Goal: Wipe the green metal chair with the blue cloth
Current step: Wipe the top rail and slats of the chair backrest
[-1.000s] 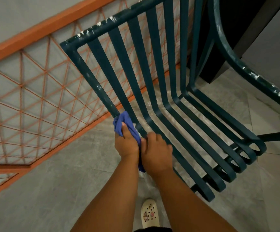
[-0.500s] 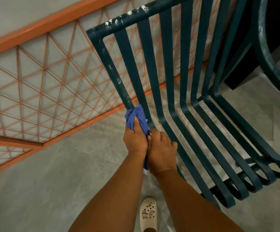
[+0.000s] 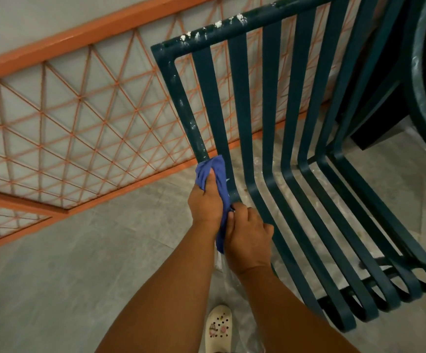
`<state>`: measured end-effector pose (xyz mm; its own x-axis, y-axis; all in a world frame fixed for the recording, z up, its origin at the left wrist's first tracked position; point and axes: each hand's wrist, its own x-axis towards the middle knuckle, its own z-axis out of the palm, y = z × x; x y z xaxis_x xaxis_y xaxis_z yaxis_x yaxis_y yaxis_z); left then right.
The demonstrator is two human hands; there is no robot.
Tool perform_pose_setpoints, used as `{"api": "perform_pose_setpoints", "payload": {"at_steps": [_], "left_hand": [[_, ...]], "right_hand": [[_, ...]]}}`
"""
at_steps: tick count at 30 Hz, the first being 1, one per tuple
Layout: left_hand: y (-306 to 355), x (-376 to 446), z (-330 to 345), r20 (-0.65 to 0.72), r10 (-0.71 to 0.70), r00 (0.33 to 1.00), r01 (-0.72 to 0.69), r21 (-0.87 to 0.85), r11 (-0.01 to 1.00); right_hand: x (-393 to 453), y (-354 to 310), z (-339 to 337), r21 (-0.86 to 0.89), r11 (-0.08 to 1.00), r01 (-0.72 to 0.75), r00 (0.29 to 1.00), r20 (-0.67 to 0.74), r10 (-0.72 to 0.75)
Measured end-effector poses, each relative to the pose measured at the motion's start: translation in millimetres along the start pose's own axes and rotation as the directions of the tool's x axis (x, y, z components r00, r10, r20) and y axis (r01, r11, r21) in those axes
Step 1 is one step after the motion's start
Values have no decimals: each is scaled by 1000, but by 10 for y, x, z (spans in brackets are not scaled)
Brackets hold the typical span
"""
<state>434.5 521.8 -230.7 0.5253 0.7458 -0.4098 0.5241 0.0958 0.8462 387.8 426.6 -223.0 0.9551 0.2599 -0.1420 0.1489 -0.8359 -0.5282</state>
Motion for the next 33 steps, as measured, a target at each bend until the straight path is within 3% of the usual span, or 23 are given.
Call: {"api": "perform_pose_setpoints", "payload": {"at_steps": [4, 7, 11, 15, 20, 24, 29, 33], "left_hand": [[75, 35, -42, 95, 94, 991, -78, -160, 984], [186, 124, -39, 20, 282, 959, -279, -77, 957], [218, 53, 35, -77, 330, 941, -326, 54, 944], [193, -3, 60, -74, 285, 956, -263, 221, 939], [57, -139, -6, 72, 155, 985, -165, 150, 975], [-117, -208, -77, 182, 107, 977, -141, 188, 972], [43, -213, 16, 11, 260, 965, -259, 159, 953], [301, 10, 99, -155, 378, 913, -333, 254, 908]], "right_hand": [[-5, 12, 39, 0, 1000, 27, 999, -39, -26], [-5, 36, 74, 19, 999, 32, 998, -54, -31], [-8, 27, 74, 0, 1000, 26, 998, -49, -26], [-20, 17, 60, -2, 1000, 0, 998, -69, 0], [-32, 20, 30, 91, 996, 8, 982, -190, 9], [-30, 28, 29, 152, 988, -21, 974, -220, 55], [-18, 47, 36, 167, 982, -86, 974, -192, 118], [-38, 39, 22, 141, 989, -39, 984, -165, 62]]}}
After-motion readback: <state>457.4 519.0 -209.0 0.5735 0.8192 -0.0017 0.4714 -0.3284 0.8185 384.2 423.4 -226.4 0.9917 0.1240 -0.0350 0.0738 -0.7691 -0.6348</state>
